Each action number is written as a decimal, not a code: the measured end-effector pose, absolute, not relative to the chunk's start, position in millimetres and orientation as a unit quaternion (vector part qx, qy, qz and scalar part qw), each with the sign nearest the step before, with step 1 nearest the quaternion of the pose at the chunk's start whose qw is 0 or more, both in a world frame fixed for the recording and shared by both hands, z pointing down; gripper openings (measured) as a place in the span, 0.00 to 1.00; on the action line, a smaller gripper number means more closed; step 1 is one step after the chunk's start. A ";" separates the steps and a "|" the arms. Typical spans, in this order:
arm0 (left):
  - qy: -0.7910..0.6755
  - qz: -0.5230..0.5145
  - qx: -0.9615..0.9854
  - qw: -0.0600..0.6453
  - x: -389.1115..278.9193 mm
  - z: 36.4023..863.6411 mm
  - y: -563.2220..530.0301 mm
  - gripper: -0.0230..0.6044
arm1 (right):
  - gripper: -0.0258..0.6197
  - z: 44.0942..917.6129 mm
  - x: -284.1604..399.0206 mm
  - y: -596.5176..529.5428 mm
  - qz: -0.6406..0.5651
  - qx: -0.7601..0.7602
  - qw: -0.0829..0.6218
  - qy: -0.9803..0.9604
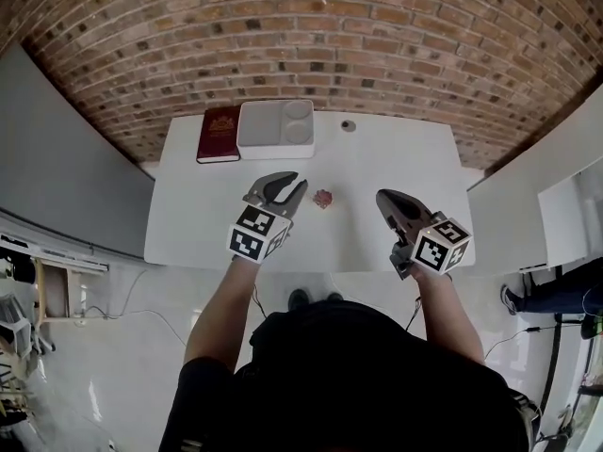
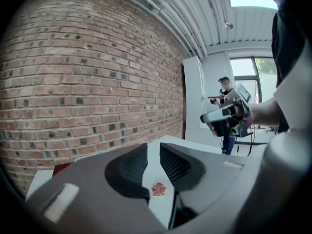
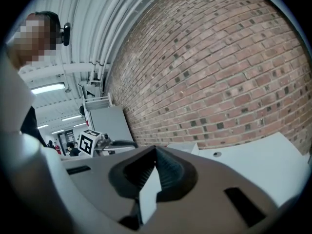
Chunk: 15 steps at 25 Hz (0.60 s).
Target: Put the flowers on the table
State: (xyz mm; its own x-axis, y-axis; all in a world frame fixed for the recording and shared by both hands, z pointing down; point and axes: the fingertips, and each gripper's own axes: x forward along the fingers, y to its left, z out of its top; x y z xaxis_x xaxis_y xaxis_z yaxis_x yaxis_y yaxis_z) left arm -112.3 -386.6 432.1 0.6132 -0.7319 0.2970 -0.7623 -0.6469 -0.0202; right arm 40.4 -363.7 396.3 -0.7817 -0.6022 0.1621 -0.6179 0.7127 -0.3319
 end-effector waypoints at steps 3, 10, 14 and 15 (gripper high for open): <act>-0.448 0.104 0.886 0.051 -139.6 405.6 -381.4 0.13 | 0.05 389.4 29.9 -364.9 0.167 0.317 0.020 -0.933; -0.492 0.061 0.867 0.046 -179.0 365.8 -366.7 0.07 | 0.05 361.7 28.2 -365.9 0.128 0.316 0.001 -0.940; -0.521 0.032 0.852 0.051 -190.8 353.2 -368.5 0.05 | 0.05 353.1 31.0 -359.4 0.094 0.314 0.011 -0.945; -0.526 0.025 0.848 0.053 -192.2 351.2 -370.4 0.05 | 0.05 352.7 32.9 -360.2 0.087 0.315 0.013 -0.945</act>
